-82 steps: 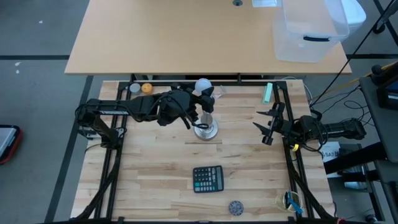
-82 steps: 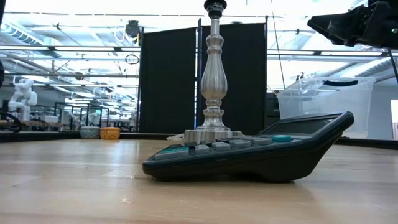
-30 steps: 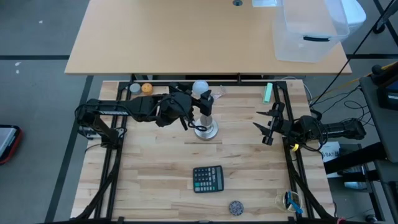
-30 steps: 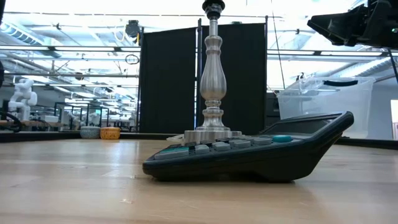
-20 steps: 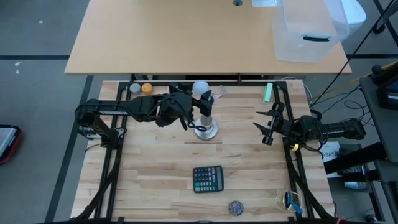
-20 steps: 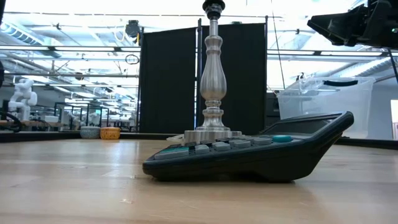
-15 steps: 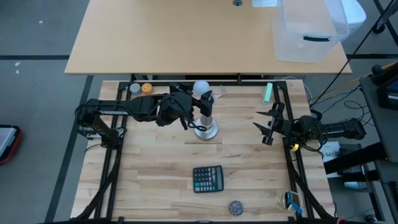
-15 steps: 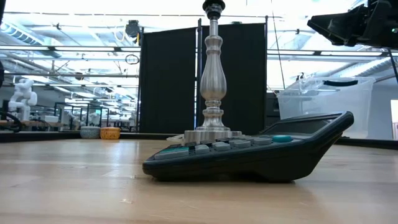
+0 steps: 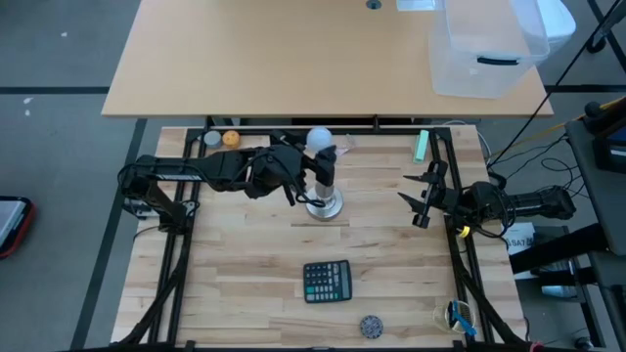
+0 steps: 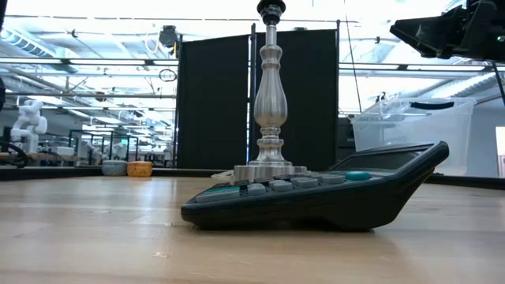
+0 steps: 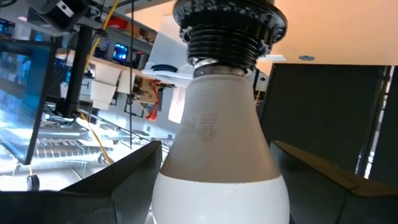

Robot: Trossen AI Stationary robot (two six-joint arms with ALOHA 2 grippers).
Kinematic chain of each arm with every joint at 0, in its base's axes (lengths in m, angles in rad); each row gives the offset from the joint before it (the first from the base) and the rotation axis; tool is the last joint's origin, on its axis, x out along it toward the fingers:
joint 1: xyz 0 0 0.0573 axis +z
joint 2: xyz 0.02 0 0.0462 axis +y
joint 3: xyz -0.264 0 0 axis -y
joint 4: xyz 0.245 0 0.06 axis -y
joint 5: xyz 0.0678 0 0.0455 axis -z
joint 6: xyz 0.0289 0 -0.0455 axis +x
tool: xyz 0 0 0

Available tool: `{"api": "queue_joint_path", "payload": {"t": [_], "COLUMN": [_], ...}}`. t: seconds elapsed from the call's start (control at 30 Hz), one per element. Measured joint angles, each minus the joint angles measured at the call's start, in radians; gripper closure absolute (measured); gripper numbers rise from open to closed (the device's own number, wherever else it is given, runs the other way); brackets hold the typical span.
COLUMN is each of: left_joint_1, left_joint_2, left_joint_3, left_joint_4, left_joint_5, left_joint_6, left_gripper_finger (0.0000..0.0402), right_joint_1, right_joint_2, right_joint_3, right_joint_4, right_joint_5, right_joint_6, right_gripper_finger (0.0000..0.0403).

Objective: Screw lightbulb
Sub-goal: Insert the light bulb into the lamp

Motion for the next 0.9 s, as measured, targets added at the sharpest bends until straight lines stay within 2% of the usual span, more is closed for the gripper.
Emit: {"api": "queue_joint_path", "payload": {"t": [0.9], "left_joint_1": [0.0], "left_joint_2": [0.0], "left_joint_3": [-0.001], "left_joint_4": [0.0], "left_joint_5": [0.117], "left_joint_6": [-0.001], "left_gripper_finger": [0.0099], "right_joint_1": [0.0], "right_joint_2": [0.0], "right_joint_3": [0.0], "right_joint_4": [0.0], "right_joint_5": [0.0], "right_joint_6": [0.0], "right_gripper_finger": [0.019]}}
